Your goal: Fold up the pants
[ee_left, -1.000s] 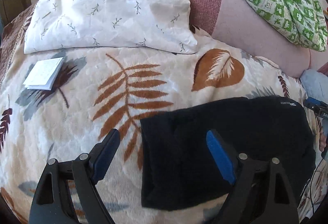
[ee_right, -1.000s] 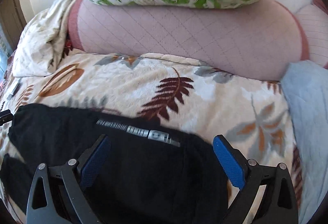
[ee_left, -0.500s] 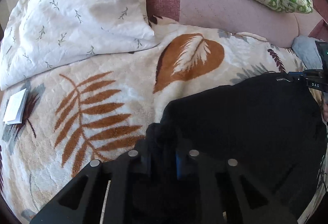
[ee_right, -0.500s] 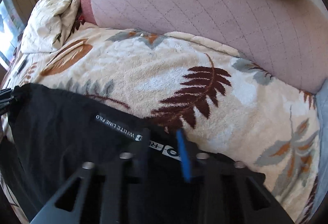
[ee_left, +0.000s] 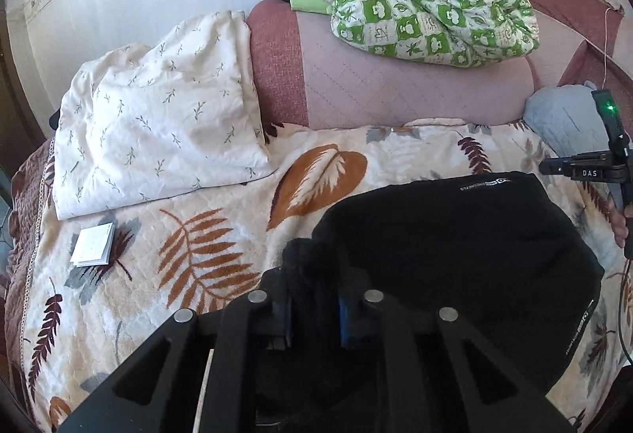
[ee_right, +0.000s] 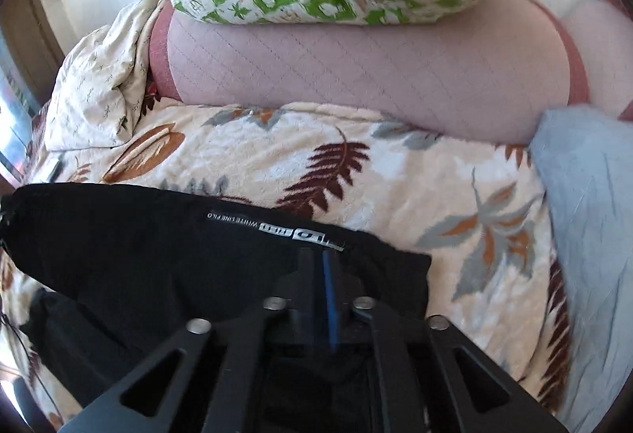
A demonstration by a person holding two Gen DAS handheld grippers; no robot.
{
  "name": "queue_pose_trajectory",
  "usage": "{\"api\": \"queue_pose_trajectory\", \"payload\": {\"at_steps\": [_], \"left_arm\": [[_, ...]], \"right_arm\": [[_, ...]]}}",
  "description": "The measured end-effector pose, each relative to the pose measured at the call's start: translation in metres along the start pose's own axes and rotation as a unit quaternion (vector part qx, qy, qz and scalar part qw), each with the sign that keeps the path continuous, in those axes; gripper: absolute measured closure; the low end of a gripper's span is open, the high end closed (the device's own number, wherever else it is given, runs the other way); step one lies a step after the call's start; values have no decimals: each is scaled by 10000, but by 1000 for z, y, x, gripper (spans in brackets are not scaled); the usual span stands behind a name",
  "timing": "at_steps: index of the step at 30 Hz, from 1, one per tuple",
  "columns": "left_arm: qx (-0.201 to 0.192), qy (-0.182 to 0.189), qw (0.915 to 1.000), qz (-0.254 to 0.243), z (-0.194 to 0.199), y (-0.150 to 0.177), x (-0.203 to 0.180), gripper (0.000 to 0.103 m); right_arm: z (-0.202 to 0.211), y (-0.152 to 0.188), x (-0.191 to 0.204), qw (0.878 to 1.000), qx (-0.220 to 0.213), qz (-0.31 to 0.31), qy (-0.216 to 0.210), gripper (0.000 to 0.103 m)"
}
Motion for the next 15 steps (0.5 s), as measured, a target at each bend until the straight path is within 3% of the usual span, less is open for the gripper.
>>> {"api": "queue_pose_trajectory", "payload": {"at_steps": [1, 2, 6, 8, 9, 13, 15], "left_arm": [[-9, -22, 10000, 3, 2, -1, -1, 88], [-19, -48, 10000, 1, 3, -2, 0, 88], [-17, -99, 9999, 63, -7, -1, 12, 88], [-3, -88, 9999, 141, -17, 1, 20, 88], [14, -73, 9998, 178, -24, 2, 24, 88], [185, -134, 9995, 199, -57, 12, 34, 88], [318, -171, 9991, 203, -75, 19, 37, 88]], "right_arm": [[-2, 2, 0, 10000, 53, -7, 28, 22], [-5, 2, 0, 9999, 45, 51, 106, 10], [-23, -7, 6, 9981, -33, 529, 308, 17], [-43, -11, 7, 9973, 172, 661, 270, 35], [-57, -13, 6, 9962, 315, 766, 264, 37], [-105, -8, 6, 9900, 914, 1069, 66, 35], [-113, -11, 5, 9903, 826, 1102, -157, 31]]}}
Point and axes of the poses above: each gripper's, at about its wrist camera, not at the fingertips, and z roughly against the way its jaws point, x to its left, y to its underside, the point moved 10 cm from there along -z, roughly the way its jaws point, and after that the axes turned 9 degrees about -z, right-handed, at the moved point
